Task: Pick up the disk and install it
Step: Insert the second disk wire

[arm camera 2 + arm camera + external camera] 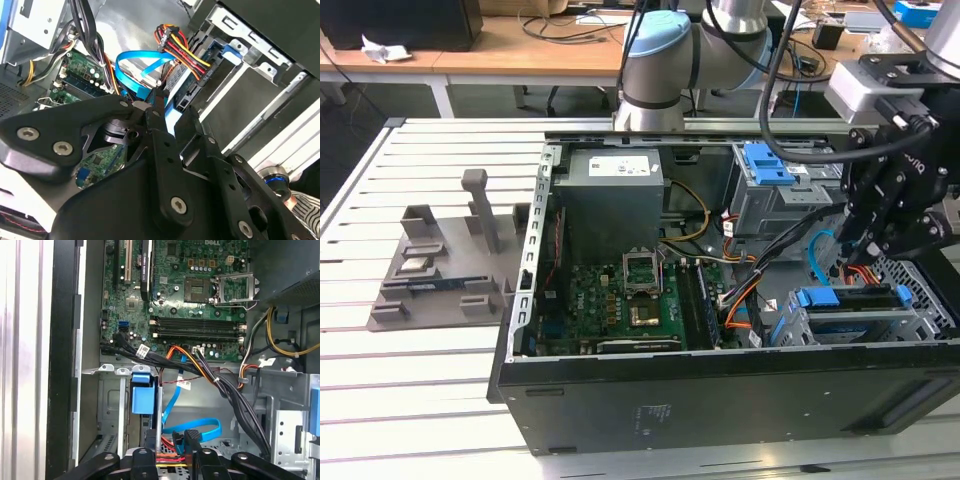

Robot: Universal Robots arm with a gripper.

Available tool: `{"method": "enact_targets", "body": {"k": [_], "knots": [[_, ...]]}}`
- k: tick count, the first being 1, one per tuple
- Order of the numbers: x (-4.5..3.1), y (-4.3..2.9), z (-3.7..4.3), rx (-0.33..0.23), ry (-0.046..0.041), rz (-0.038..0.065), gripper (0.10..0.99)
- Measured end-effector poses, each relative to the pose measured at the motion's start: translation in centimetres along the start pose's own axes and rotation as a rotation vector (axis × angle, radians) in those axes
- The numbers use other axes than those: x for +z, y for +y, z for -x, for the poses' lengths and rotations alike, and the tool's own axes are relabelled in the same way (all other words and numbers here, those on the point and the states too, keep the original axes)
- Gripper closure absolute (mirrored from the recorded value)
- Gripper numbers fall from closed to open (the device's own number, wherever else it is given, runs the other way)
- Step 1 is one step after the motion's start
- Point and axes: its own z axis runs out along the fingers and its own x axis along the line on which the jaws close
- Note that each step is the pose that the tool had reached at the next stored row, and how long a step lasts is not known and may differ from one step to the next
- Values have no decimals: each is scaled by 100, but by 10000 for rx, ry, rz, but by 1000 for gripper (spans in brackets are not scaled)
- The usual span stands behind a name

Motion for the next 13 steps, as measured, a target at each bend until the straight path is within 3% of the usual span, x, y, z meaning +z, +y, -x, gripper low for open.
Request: {"method": "enact_targets", "body": {"k": [7, 8, 11, 13], "knots": [[18, 1, 0, -37, 0, 1, 725], [19, 1, 0, -37, 0, 1, 741], [21, 1, 0, -38, -1, 1, 925], [22, 1, 0, -39, 0, 1, 925]]}}
